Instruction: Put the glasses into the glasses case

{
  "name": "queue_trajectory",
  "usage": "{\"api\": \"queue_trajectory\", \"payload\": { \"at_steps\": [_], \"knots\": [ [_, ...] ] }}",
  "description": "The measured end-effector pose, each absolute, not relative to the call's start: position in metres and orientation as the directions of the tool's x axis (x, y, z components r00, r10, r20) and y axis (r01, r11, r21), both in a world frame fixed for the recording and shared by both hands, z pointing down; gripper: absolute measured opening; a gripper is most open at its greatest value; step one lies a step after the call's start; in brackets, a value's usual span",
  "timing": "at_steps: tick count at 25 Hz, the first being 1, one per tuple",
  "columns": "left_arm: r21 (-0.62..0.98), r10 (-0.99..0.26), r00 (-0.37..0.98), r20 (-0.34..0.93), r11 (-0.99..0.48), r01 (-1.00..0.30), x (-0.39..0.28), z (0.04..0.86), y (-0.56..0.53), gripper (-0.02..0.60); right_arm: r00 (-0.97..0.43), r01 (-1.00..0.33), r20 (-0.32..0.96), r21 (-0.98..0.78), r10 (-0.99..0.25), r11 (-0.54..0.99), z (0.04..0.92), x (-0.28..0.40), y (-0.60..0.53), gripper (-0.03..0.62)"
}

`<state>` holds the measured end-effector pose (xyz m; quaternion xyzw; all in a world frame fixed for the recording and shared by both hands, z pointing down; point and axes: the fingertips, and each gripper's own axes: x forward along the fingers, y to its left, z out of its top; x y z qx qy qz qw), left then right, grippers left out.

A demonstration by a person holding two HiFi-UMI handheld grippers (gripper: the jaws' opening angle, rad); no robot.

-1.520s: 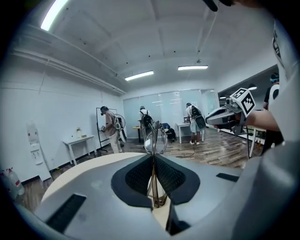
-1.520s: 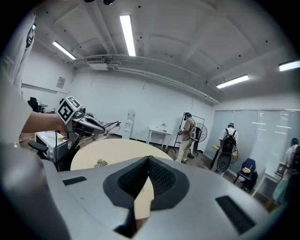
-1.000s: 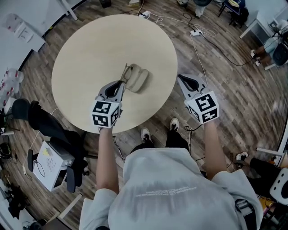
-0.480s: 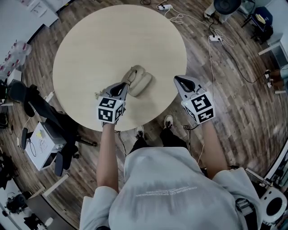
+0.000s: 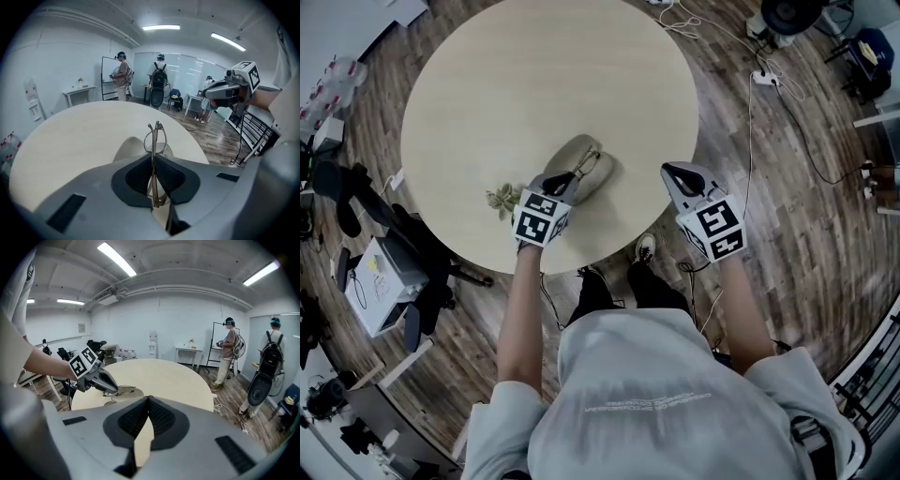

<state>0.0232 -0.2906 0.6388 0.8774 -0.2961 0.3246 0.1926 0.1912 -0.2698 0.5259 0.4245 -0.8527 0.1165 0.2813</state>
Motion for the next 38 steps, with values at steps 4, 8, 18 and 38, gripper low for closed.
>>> {"api": "queue_trajectory", "payload": {
  "at_steps": [4, 8, 18, 38],
  "knots": [
    [0.16, -0.339, 0.613, 0.714, -0.773, -0.614, 0.035, 0.662, -0.292, 0.026, -0.48, -0.792, 0.598, 0.019, -0.642, 0.61, 0.541, 0.191, -0.272, 0.0],
    [0.182, -0.298, 0.609, 0.735, -0.778, -0.601, 0.041, 0.679, -0.294, 0.026, -0.477, -0.795, 0.618, 0.001, -0.625, 0.607, 0.553, 0.191, -0.269, 0.0],
    [0.235, -0.208, 0.601, 0.771, -0.785, -0.573, 0.045, 0.699, -0.286, 0.026, -0.463, -0.806, 0.639, -0.015, -0.614, 0.592, 0.563, 0.195, -0.268, 0.0],
    [0.098, -0.239, 0.471, 0.849, -0.805, -0.585, 0.065, 0.732, -0.252, 0.028, -0.44, -0.832, 0.633, -0.021, -0.637, 0.554, 0.562, 0.209, -0.243, 0.0]
  ]
}}
